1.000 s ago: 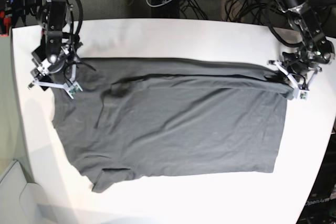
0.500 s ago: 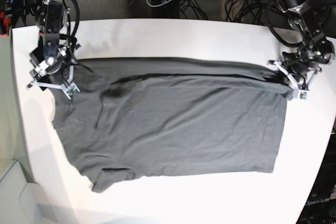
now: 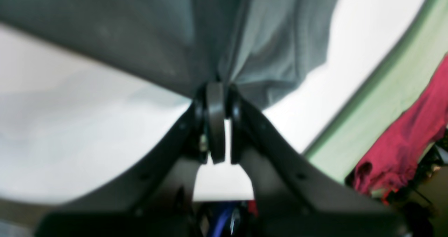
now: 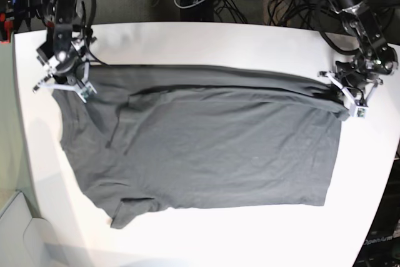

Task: Layout the t-shirt on the table in an organized manner, then fold the t-shirt properly
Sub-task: 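Pull the collar edge taut with both grippers, lifting slightly, then lower the collar edge and smooth the shirt flat with both grippers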

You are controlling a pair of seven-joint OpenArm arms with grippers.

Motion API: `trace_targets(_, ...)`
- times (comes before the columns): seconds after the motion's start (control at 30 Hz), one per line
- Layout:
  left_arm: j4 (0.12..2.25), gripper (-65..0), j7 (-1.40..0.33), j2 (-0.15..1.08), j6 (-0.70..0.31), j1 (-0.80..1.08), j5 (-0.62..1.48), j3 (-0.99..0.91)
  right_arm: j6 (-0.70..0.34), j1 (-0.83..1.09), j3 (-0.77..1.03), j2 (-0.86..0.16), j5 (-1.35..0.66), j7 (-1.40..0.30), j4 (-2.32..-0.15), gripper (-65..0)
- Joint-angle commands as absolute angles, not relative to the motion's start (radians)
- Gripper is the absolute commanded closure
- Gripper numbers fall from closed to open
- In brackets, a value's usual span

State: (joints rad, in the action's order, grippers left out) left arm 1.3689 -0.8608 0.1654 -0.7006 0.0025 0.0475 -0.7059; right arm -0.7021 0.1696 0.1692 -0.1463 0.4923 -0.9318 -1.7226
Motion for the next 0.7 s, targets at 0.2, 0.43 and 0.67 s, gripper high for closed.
trace_targets(0.2,1.458,-0.3,-0.966,0.200,-0.698,0.039,0.028,-0.710,-0.698,0.197,0.170,-0.156,0.501,-0.935,-1.867,0.0)
trace_targets(0.43,1.662,-0.3,-1.155,0.236,-0.698,0.065,0.027,-0.699,-0.698,0.219,0.170,-0.193,0.501,-0.937,-1.962,0.0)
trace_targets(0.67,1.748,-0.3,-1.224,0.271,-0.698,0.054,0.021,-0.619,-0.698,0.208,0.171,-0.202,0.501,-0.937,-1.979,0.0)
